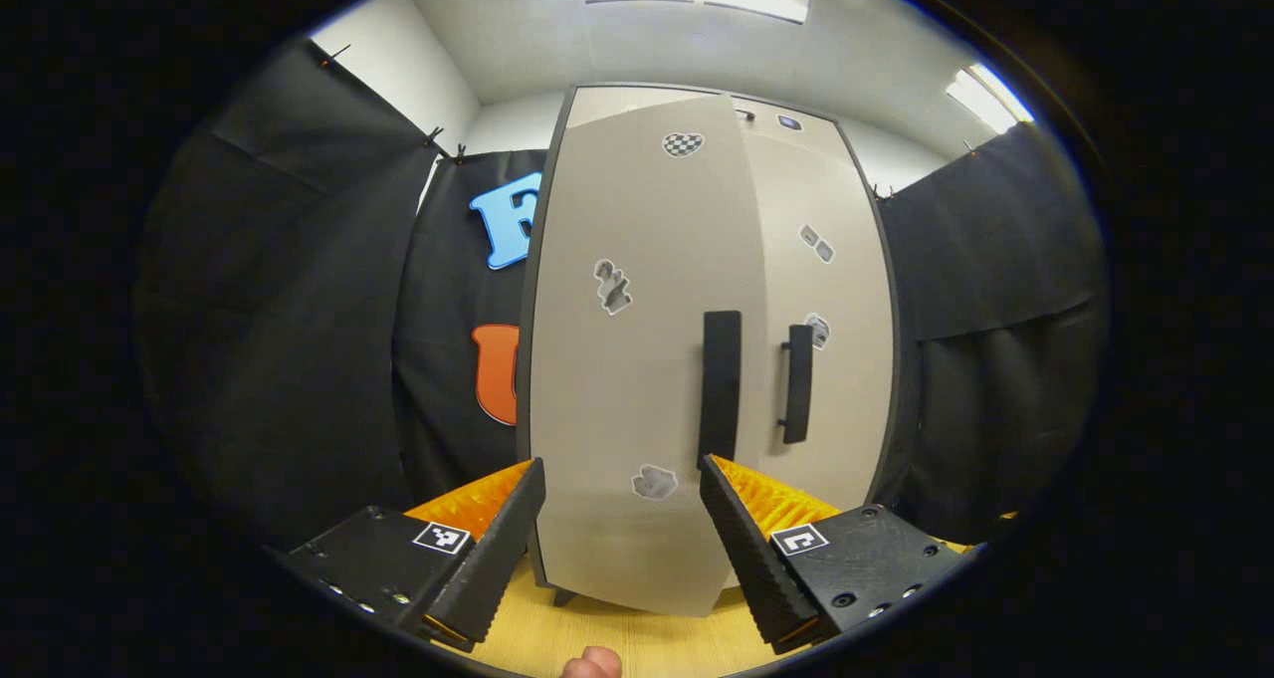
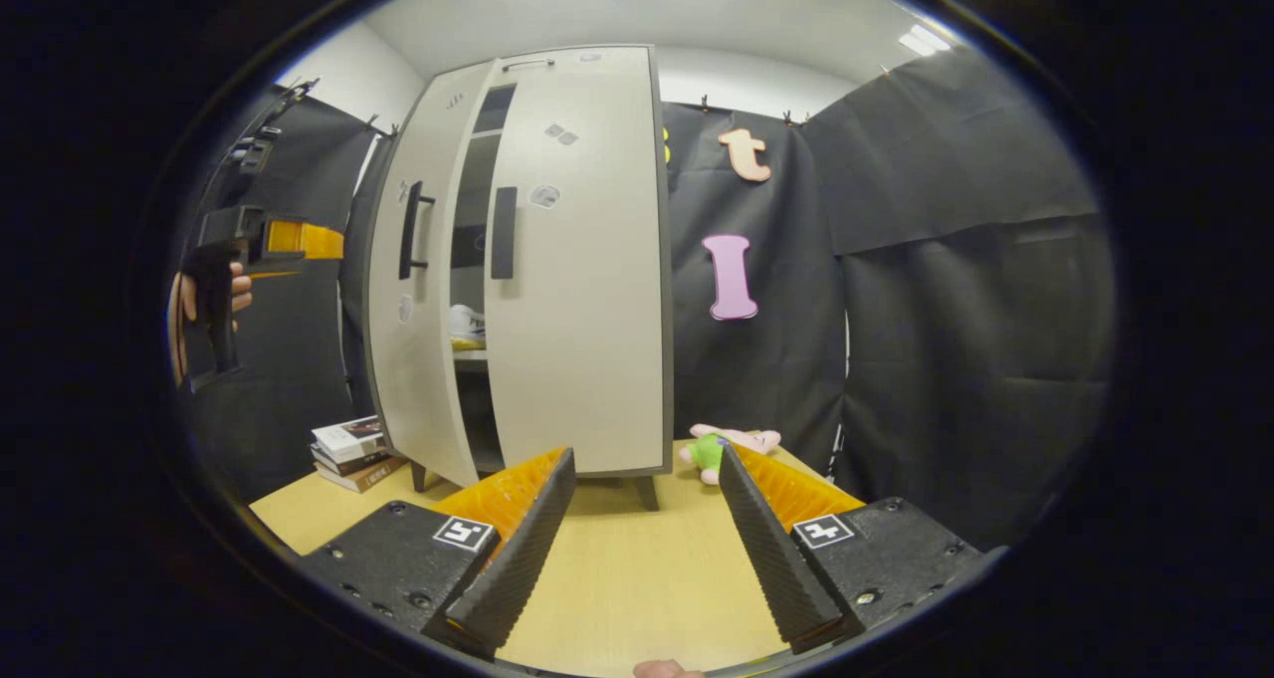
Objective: Grab one shoe with the right hand and put it into the shoe cabinet, grab the other shoe with the left hand and put it into the shoe cabinet; then close the right door with the right hand and the left door with the left hand.
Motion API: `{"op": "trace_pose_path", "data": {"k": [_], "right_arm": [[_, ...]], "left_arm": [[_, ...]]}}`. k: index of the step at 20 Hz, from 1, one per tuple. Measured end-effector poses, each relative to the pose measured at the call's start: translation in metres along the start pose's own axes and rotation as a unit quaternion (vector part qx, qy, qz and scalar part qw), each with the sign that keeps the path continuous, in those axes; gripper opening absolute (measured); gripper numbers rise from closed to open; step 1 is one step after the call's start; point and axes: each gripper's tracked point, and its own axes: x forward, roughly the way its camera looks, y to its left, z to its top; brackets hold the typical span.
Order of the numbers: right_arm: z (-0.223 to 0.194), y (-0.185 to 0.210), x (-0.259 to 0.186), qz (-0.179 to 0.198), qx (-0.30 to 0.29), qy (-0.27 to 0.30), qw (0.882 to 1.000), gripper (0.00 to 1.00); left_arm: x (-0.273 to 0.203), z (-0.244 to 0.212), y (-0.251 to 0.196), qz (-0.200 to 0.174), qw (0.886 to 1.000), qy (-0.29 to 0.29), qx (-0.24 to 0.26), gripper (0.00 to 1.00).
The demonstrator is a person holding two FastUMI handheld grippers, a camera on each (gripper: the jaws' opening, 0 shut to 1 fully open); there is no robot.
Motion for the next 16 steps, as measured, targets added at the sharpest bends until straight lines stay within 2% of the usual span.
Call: {"op": "trace_pose_path", "data": {"k": [7,12,14,15,16], "right_arm": [[-0.003,0.006,-0.005,0.006,-0.006,0.003,1.000,0.94],[-0.011,0.008,-0.010,0.005,-0.002,0.011,1.000,0.91],[-0.016,0.008,-0.013,0.003,-0.001,0.016,1.000,0.95],[-0.020,0.008,-0.014,0.003,0.000,0.019,1.000,0.91],[-0.022,0.008,-0.015,0.003,0.001,0.022,1.000,0.94]], "left_arm": [[-0.057,-0.053,-0.069,-0.045,0.998,0.010,0.032,0.94],[-0.090,-0.093,-0.116,-0.087,0.995,0.037,0.016,0.93],[-0.100,-0.102,-0.124,-0.093,0.995,0.041,0.007,0.95],[-0.105,-0.106,-0.128,-0.096,0.994,0.043,0.003,0.95],[-0.109,-0.110,-0.130,-0.096,0.994,0.046,-0.001,0.95]]}}
